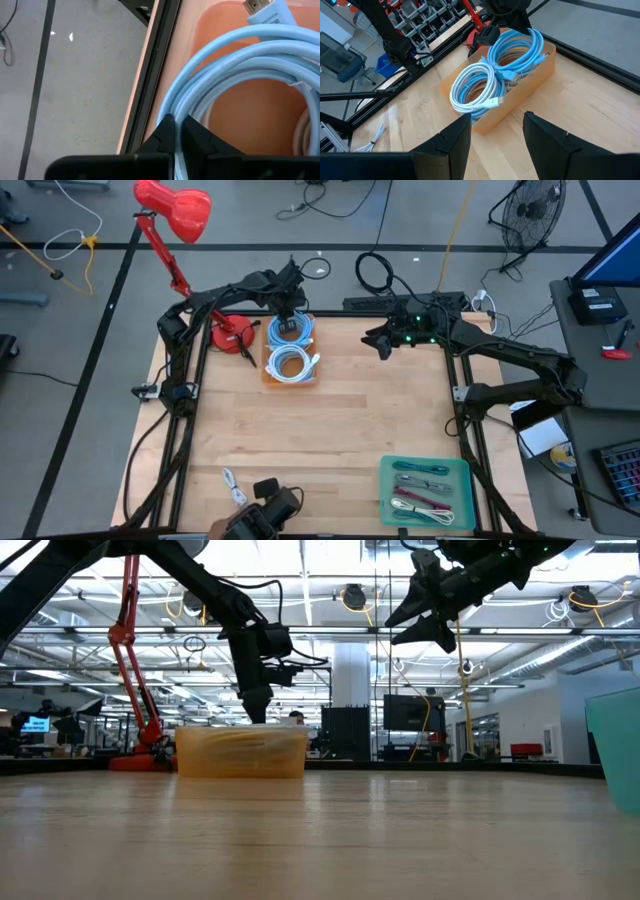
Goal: Pick & Place USB Port
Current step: Put the light blue wire cable into the orange bin
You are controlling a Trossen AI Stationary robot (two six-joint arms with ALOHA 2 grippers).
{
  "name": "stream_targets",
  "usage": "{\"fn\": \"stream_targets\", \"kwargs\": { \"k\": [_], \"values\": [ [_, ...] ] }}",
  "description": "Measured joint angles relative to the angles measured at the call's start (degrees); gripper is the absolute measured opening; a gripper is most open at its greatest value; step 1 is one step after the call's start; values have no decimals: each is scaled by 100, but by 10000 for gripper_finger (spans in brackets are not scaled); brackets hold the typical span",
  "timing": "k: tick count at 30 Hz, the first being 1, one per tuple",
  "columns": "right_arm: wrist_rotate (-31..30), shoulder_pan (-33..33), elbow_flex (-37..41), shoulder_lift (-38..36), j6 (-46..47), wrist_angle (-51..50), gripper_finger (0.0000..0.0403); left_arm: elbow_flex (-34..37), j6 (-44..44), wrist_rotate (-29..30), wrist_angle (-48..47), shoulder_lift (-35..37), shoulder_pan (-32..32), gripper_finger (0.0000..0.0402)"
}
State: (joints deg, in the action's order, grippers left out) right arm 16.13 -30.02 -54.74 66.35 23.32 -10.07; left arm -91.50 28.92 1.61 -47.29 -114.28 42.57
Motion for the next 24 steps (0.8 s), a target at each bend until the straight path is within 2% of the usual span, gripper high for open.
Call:
{"fn": "stream_targets", "kwargs": {
  "k": [8, 24],
  "values": [
    [-110, 2, 0, 0, 2, -2, 169, 0, -146, 12, -100, 0, -17, 10],
    [-264, -2, 0, 0, 1, -2, 169, 282, -409, -641, -328, 245, -151, 10]
  ]
}}
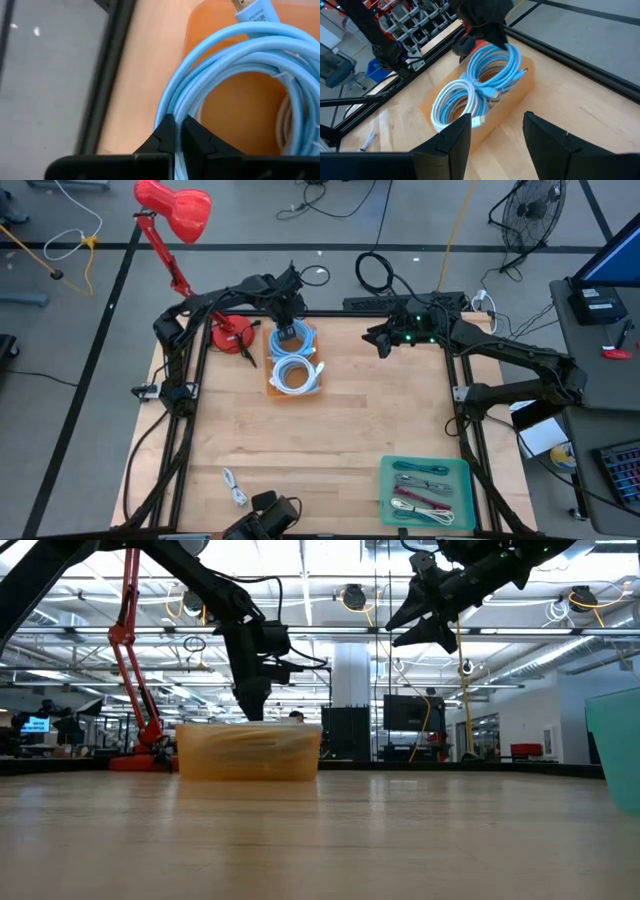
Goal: Pick & Place USB Port
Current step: Put the light blue wire cable into the orange bin
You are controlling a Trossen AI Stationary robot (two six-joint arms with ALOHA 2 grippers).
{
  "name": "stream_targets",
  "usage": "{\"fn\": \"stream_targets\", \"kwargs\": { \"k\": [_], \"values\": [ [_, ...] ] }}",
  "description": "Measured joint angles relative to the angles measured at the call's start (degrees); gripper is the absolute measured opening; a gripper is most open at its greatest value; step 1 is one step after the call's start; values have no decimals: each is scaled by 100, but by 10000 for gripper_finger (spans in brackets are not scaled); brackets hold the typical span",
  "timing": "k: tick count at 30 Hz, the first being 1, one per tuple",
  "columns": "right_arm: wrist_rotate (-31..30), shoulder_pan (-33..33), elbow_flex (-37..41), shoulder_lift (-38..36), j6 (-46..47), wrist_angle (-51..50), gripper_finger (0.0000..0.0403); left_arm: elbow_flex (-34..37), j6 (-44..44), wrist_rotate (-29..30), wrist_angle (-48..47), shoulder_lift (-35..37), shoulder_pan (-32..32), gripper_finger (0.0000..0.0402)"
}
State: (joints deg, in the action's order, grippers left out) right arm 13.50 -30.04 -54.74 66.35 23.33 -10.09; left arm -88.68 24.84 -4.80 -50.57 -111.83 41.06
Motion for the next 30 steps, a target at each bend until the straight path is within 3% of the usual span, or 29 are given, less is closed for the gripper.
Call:
{"fn": "stream_targets", "kwargs": {
  "k": [5, 24, 26, 28, 30],
  "values": [
    [18, -86, 0, 0, 28, 4, 169, 11, -112, -112, -370, 34, -32, 10],
    [39, -142, 0, 28, 306, 0, 169, 7, -147, -222, -351, -18, -207, 10],
    [507, -171, 0, 51, 327, 37, 169, 7, -157, -223, -339, -20, -213, 10],
    [1509, -219, -6, 241, 422, 214, 169, 7, -153, -179, -336, -22, -214, 10],
    [2094, -107, -8, 532, 538, 172, 167, 7, -144, -166, -332, -22, -212, 10]
  ]
}}
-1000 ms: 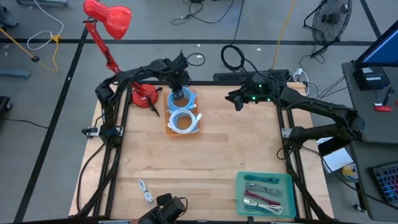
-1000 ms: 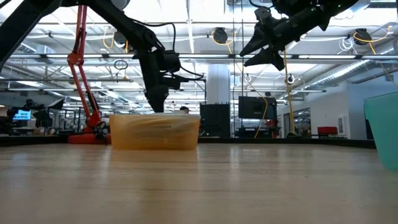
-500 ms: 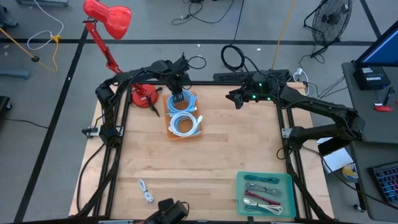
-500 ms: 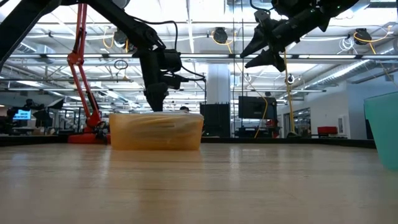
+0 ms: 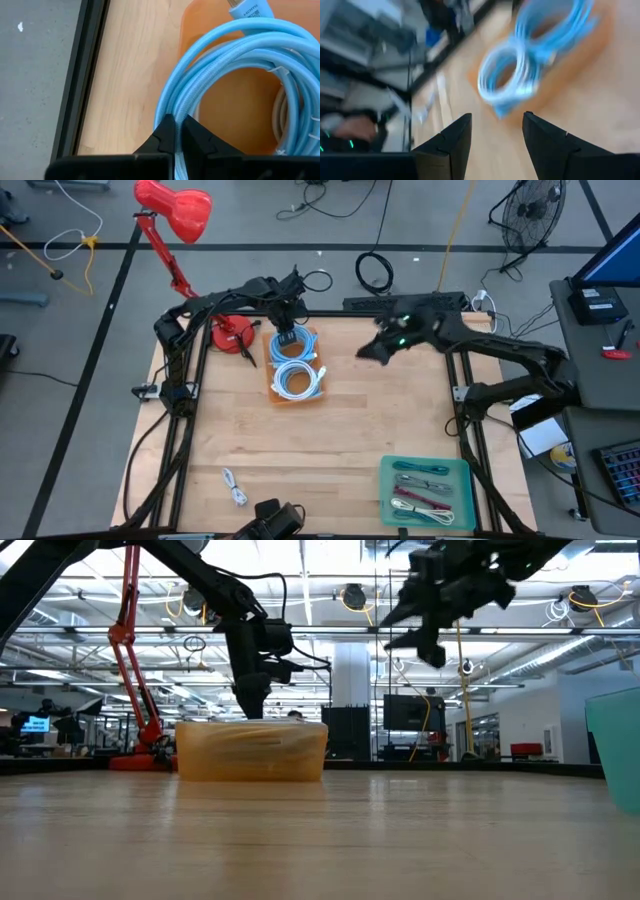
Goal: Pick & Place USB Port
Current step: Put the light blue wire cable into the orange bin
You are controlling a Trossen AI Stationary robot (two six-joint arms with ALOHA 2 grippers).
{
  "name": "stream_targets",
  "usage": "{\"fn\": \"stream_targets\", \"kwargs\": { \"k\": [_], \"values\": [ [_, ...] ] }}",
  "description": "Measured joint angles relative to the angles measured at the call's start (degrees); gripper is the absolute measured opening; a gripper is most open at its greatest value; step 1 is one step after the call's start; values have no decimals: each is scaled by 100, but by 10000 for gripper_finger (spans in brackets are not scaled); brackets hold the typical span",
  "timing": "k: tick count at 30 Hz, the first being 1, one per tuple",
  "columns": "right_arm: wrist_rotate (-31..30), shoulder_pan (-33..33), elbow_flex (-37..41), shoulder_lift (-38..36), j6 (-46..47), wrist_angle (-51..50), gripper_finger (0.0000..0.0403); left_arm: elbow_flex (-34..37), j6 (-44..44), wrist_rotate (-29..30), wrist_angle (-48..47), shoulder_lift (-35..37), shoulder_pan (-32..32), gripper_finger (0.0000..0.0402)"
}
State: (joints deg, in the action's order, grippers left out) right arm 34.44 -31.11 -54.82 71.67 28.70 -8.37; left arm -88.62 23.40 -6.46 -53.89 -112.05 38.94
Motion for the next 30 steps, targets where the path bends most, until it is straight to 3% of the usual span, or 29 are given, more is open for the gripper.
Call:
{"fn": "stream_targets", "kwargs": {
  "k": [6, 15, 19, 22, 30],
  "values": [
    [199, 615, -139, 838, -68, 163, 145, 0, -57, 24, 9, -7, 0, 10],
    [263, 1764, -1497, 2268, -563, 31, 117, 2, -325, 41, 144, -11, -9, 10],
    [-497, 2403, -2202, 2855, -1183, -248, 120, 7, -519, -10, 214, -11, -11, 10],
    [-1493, 2723, -2566, 3187, -1697, -774, 120, 9, -600, -81, 256, -13, -11, 10],
    [-2956, 2953, -2630, 3777, -2125, -1209, 122, 9, -578, -172, 262, -15, -7, 10]
  ]
}}
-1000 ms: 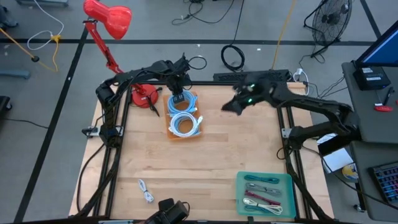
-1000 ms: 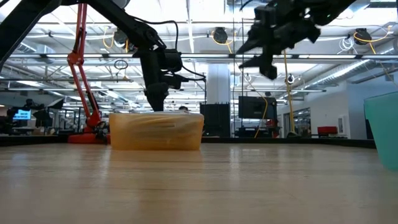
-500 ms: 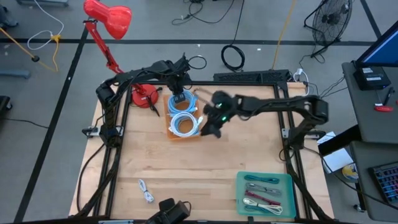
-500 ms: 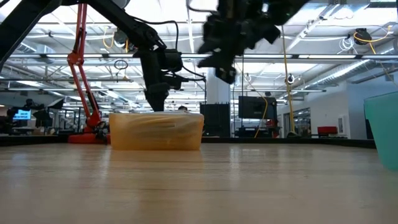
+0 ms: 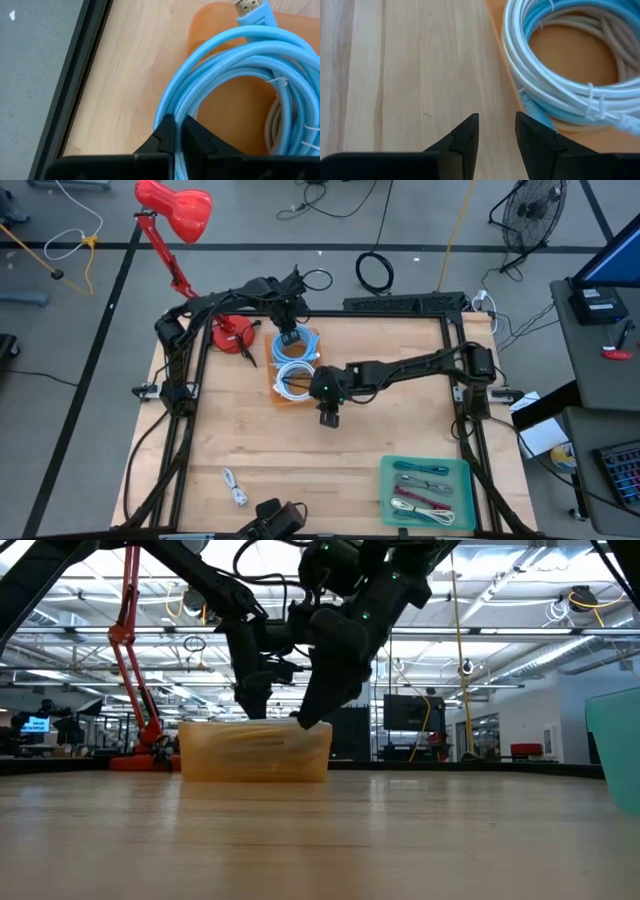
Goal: Pick & Place USB Port
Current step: Put the light blue wire cable into the orange bin
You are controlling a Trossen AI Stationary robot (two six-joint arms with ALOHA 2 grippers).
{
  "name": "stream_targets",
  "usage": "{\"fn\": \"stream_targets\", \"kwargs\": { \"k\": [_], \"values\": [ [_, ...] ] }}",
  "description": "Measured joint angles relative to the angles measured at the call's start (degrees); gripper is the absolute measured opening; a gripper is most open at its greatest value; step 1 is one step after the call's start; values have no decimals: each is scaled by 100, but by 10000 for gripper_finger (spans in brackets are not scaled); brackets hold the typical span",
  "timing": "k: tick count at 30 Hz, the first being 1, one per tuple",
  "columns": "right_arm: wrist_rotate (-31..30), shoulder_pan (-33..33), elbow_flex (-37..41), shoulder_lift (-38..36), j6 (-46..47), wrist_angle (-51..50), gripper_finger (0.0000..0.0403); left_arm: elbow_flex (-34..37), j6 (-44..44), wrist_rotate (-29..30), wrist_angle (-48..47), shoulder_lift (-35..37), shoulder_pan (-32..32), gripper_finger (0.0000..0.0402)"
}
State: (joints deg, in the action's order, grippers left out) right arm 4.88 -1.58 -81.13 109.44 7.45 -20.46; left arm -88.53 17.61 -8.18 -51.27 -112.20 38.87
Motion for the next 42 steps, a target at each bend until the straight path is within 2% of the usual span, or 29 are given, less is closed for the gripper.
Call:
{"fn": "stream_targets", "kwargs": {
  "k": [10, 13, 17, 28, 35, 42],
  "values": [
    [-474, 30, 14, 143, 185, 50, 112, -2, 165, -141, -11, 0, 7, 10],
    [-555, -13, 14, 140, 230, -28, 79, -2, 170, -196, -48, -2, -4, 10],
    [-605, -73, 14, 138, 146, -126, 11, -5, 235, -215, -139, 0, -27, 9],
    [-666, -123, 39, 150, 270, -161, 2, -7, 264, -230, -164, 0, -31, 9],
    [-471, -186, 164, 680, 553, -66, 1, 28, 215, -421, -383, -62, -163, 9],
    [-679, -138, 154, 834, 688, 389, 0, 11, 299, -288, -489, -185, -427, 9]
  ]
}}
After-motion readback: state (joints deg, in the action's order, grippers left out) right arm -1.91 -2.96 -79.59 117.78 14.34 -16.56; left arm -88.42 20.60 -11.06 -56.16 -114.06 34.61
